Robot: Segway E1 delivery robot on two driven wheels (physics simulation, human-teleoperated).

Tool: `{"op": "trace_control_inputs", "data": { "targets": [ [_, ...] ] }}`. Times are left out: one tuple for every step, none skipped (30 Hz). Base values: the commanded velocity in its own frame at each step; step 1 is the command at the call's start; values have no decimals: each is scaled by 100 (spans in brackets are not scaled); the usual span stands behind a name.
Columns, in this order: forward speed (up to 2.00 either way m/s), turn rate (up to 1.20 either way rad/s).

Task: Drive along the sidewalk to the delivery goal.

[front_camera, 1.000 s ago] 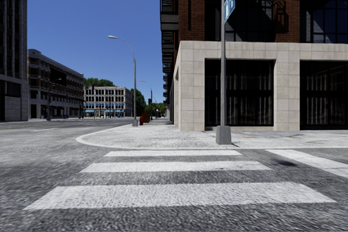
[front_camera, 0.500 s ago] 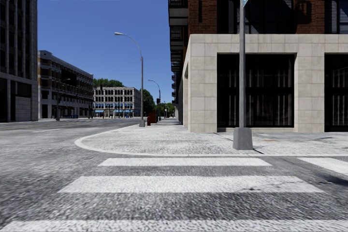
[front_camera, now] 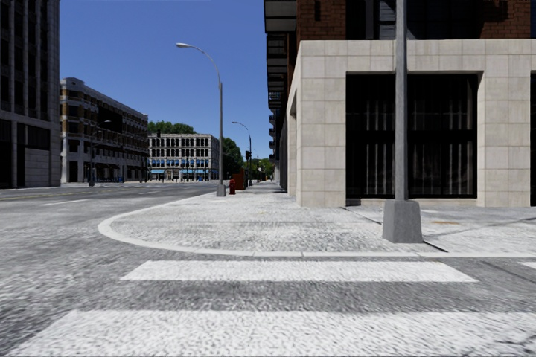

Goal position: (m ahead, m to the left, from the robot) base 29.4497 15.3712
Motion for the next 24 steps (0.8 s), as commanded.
{"op": "trace_control_inputs", "data": {
  "targets": [
    [148,11],
    [148,11],
    [148,5],
    [148,2],
    [148,2],
    [148,0],
    [148,0],
    [148,0],
    [148,0],
    [149,0],
    [153,0],
    [153,0],
    [155,6],
    [156,18],
    [156,20],
    [156,20],
    [156,16],
    [156,7],
    [156,7],
    [156,1],
    [156,0],
    [156,0],
    [156,0],
    [156,0]
  ]
}}
